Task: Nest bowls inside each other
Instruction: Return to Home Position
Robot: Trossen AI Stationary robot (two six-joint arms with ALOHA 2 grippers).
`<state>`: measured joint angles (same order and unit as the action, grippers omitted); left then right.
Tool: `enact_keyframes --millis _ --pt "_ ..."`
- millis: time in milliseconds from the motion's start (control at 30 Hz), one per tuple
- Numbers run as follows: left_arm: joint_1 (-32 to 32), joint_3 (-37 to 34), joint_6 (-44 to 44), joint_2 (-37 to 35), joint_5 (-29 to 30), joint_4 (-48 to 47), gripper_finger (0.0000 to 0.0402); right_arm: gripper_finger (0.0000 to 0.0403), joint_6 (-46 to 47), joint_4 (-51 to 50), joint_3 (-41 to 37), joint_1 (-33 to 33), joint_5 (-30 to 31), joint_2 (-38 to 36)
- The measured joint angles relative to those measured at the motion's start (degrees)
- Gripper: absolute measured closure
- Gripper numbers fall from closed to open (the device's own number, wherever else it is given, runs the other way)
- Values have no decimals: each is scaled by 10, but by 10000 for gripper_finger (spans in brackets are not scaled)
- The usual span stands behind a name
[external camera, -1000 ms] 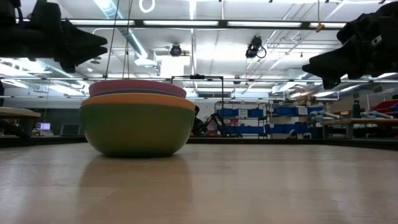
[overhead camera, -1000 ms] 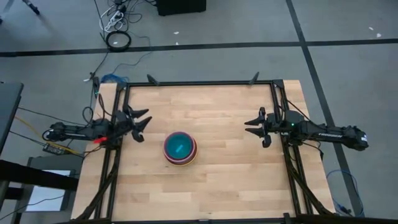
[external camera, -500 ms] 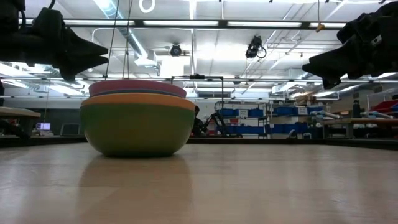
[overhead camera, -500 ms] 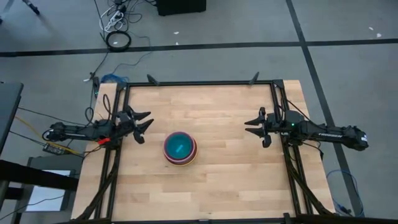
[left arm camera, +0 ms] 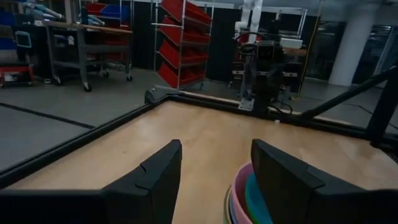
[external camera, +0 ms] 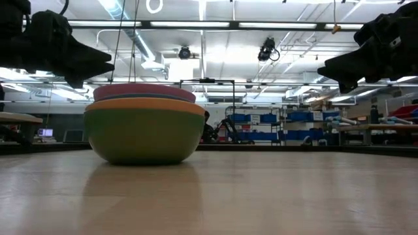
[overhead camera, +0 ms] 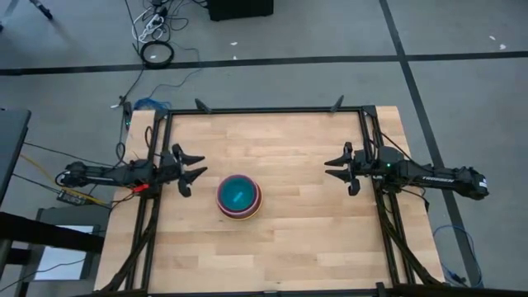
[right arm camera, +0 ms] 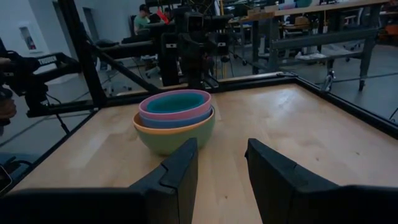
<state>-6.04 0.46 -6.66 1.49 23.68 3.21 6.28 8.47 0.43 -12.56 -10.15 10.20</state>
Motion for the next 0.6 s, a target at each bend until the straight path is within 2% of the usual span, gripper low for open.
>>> enact_keyframes --millis 267,433,600 --pt "0 0 -67 6 7 -1 199 275 0 3 0 0 0 0" --pt "0 0 -10 6 25 0 199 275 0 7 0 0 0 0" --pt "0 0 -10 7 26 0 199 275 0 8 0 0 0 0"
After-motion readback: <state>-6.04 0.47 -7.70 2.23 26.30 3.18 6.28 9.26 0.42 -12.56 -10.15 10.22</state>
